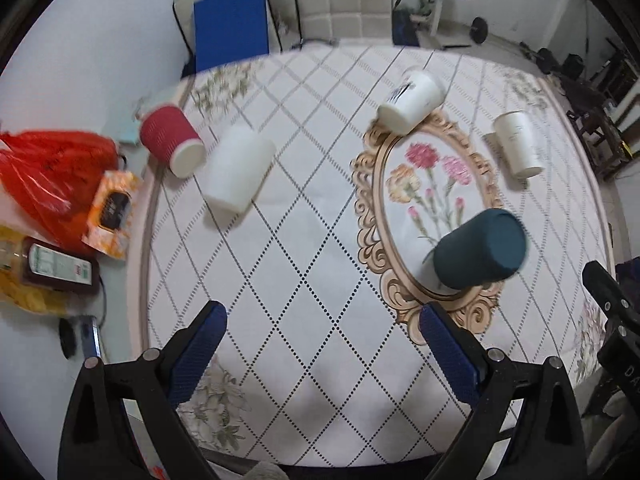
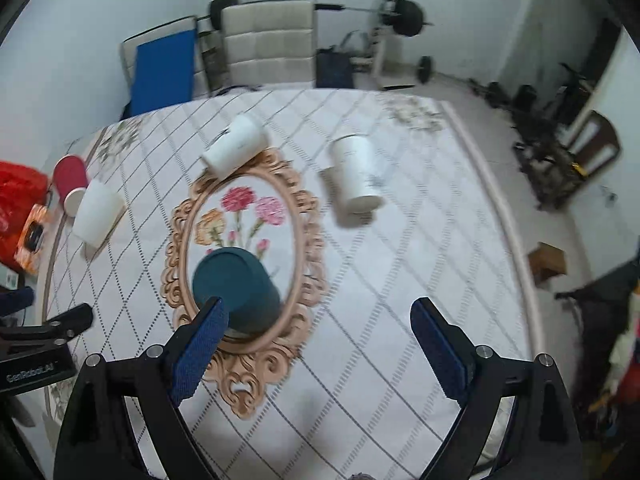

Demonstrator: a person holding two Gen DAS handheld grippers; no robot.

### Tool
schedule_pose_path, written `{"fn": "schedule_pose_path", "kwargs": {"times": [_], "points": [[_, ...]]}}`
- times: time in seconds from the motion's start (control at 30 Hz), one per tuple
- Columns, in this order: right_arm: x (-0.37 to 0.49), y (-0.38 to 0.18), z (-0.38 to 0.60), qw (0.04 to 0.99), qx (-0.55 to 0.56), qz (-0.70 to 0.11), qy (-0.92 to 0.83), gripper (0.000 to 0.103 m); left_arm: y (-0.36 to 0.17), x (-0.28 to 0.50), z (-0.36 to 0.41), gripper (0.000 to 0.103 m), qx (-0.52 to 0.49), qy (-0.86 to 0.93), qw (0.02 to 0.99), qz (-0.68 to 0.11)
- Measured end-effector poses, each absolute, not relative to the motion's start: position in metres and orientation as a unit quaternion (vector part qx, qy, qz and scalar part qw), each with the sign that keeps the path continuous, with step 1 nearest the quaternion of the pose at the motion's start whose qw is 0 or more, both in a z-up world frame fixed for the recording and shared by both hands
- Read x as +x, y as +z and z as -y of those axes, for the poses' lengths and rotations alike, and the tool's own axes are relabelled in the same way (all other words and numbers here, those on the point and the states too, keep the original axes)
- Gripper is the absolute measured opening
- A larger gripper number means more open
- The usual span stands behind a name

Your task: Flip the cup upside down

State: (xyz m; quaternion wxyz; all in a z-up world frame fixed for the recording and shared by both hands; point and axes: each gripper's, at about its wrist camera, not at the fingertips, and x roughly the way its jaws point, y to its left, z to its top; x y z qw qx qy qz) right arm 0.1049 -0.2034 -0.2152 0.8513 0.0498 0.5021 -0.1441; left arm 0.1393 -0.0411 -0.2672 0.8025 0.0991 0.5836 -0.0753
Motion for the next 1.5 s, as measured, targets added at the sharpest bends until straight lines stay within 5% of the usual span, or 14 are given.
{"fn": "schedule_pose_path", "kwargs": {"times": [0.77, 1.5], "points": [[-0.089, 0.003, 0.198, 0.902, 0.059, -0.413, -0.108, 0.098, -0.064, -0.026, 0.037, 0.099, 0.059, -0.067, 0.88, -0.466], [-0.157, 0.072, 0.209, 0.921, 0.057, -0.374, -0.095, 0.099, -0.023, -0.085, 0.048, 0.099, 0.046, -0.064, 0.896, -0.438]]}}
